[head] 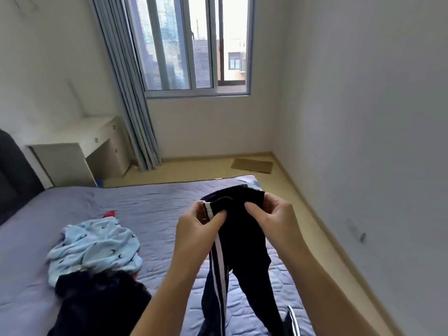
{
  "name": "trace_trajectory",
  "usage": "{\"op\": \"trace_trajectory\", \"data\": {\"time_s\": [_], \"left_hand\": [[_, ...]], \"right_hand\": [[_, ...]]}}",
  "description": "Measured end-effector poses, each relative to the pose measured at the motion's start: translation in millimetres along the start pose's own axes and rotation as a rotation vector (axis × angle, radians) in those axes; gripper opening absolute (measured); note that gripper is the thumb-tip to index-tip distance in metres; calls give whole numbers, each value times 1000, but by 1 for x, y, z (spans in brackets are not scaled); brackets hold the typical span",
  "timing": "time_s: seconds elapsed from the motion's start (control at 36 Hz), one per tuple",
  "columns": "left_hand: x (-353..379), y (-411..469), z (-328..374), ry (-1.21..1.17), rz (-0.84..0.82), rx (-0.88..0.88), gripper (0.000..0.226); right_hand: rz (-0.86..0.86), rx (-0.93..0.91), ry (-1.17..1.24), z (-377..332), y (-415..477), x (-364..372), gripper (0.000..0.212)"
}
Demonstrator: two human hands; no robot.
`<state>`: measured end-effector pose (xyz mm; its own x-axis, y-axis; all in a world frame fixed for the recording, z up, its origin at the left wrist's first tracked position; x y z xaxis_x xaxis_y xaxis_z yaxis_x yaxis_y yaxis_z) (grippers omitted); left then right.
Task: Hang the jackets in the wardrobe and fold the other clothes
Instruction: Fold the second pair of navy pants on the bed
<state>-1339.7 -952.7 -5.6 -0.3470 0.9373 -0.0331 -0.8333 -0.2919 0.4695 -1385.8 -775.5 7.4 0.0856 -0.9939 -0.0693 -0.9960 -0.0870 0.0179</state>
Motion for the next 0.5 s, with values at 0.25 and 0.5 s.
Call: {"op": "trace_trajectory", "data": {"time_s": [0.25, 0.5], "left_hand": [[-64, -19, -27, 46, 204, -18, 34], [-71, -7, -16, -346, 70, -85, 23]], "right_hand": [[-125, 71, 221, 31, -10, -25, 15], [-566, 231, 616, 31, -19, -10, 13]]}}
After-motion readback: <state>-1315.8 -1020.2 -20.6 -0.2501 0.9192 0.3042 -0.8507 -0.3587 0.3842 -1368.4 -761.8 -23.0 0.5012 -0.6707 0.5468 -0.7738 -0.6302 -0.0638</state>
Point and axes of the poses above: each hand's wrist, its own y-axis towards the middle knuckle, its own x-axis out of the palm, z = x × y, the point moved 10 cm from there along y, towards the middle knuckle, and after that the axes turned 15 degrees about x, right-handed, at the moved point
